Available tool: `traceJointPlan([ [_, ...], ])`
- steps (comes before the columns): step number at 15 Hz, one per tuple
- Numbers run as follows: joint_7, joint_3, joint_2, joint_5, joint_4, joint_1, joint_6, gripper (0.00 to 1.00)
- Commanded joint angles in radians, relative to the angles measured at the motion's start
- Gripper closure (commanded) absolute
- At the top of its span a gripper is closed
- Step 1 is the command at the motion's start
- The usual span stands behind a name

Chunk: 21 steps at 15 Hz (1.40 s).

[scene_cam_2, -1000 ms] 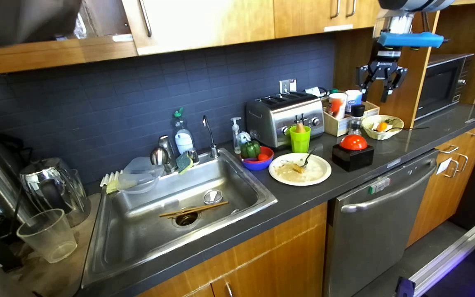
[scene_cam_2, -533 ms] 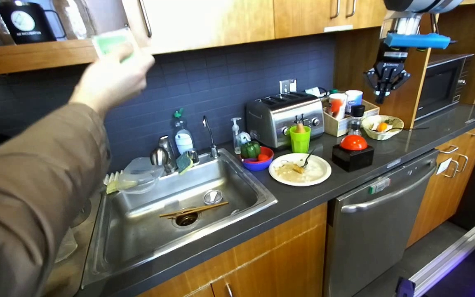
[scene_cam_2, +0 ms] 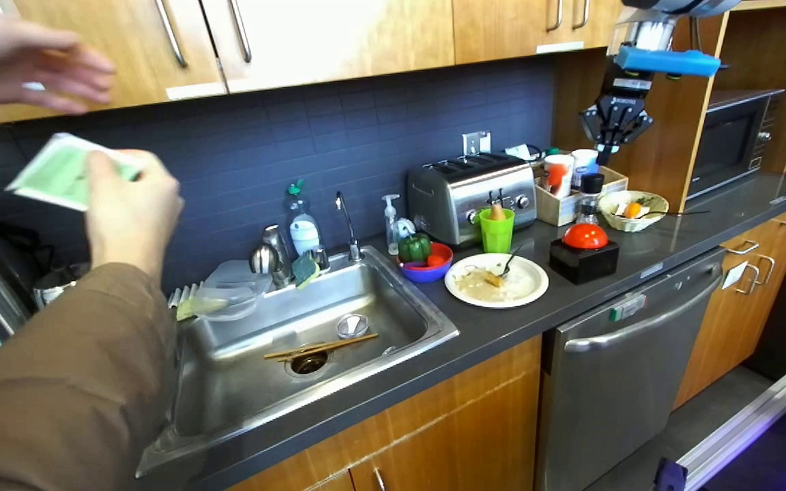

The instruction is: Press the orange button

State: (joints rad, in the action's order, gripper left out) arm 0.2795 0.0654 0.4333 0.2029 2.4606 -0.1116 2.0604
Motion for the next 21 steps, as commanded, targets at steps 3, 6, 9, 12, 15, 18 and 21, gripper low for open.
traceJointPlan([
  [3, 0.01, -0.012, -0.027, 0.018, -0.028, 0.005, 0.011, 1.0],
  [6, 0.026, -0.021, -0.029, -0.005, -0.032, -0.002, 0.01, 1.0],
  [9, 0.041, -0.033, -0.036, -0.038, -0.036, -0.006, 0.014, 1.0],
  [12, 0.055, -0.044, -0.052, -0.057, -0.053, -0.001, 0.017, 1.0],
  [15, 0.055, -0.05, -0.073, -0.058, -0.067, 0.005, 0.02, 1.0],
  [18, 0.047, -0.046, -0.091, -0.047, -0.067, 0.007, 0.028, 1.0],
  [21, 0.037, -0.04, -0.101, -0.03, -0.069, 0.012, 0.025, 1.0],
])
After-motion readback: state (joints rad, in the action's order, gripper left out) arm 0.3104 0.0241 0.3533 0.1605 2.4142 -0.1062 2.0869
